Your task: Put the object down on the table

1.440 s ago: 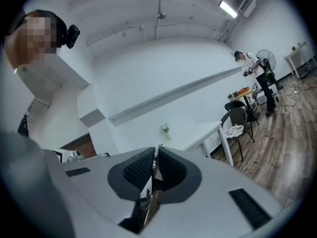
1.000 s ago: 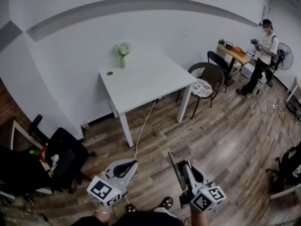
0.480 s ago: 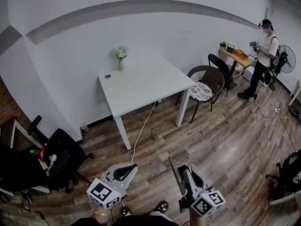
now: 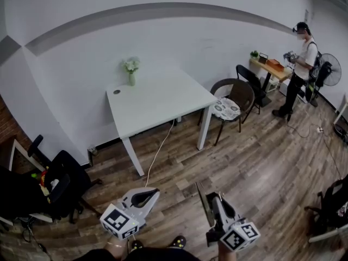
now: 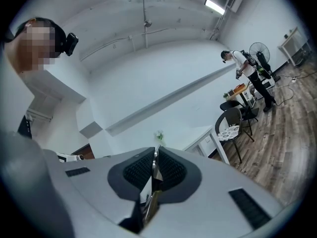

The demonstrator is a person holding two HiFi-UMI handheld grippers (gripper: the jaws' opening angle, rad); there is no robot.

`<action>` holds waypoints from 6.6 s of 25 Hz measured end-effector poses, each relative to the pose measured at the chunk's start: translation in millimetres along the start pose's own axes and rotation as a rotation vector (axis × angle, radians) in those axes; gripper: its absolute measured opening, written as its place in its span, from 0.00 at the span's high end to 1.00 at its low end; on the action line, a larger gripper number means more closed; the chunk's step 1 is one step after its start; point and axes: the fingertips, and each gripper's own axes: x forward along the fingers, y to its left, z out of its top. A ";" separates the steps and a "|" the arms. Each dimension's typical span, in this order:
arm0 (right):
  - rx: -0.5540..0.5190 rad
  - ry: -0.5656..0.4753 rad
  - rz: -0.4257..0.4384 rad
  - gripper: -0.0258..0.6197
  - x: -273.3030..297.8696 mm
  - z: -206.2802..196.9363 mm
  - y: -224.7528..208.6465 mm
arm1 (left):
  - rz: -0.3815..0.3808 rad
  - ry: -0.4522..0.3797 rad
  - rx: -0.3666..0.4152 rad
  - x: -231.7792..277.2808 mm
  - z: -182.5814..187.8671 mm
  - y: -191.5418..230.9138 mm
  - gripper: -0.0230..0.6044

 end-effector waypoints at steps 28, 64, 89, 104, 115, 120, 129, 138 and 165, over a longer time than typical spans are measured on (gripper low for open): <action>-0.026 -0.011 -0.020 0.93 96.4 33.7 -45.1 | 0.010 -0.032 -0.030 71.0 0.7 96.0 0.97; -0.066 0.055 0.046 0.93 386.2 26.7 -11.4 | 0.101 -0.056 -0.098 92.1 -13.8 364.9 0.97; -0.048 0.239 0.363 0.93 630.5 49.2 -34.4 | 0.442 -0.030 -0.135 138.3 1.7 524.4 0.97; -0.071 0.325 0.493 0.93 715.2 50.5 -61.3 | 0.595 -0.034 -0.120 165.8 8.1 558.8 0.97; -0.094 0.372 0.517 0.93 733.1 31.0 -58.1 | 0.637 -0.015 -0.120 145.0 -5.8 557.1 0.97; -0.086 0.388 0.536 0.93 745.4 19.0 -59.0 | 0.653 0.001 -0.145 149.2 -16.2 563.9 0.97; -0.075 0.433 0.553 0.93 787.0 9.3 -68.5 | 0.665 -0.012 -0.156 174.3 -16.0 597.0 0.97; -0.069 0.495 0.570 0.93 822.3 2.9 -80.9 | 0.749 -0.017 -0.170 182.5 -11.4 617.3 0.97; -0.058 0.638 0.474 0.93 891.8 -70.3 -109.7 | 0.763 0.055 -0.230 182.6 -37.3 681.4 0.97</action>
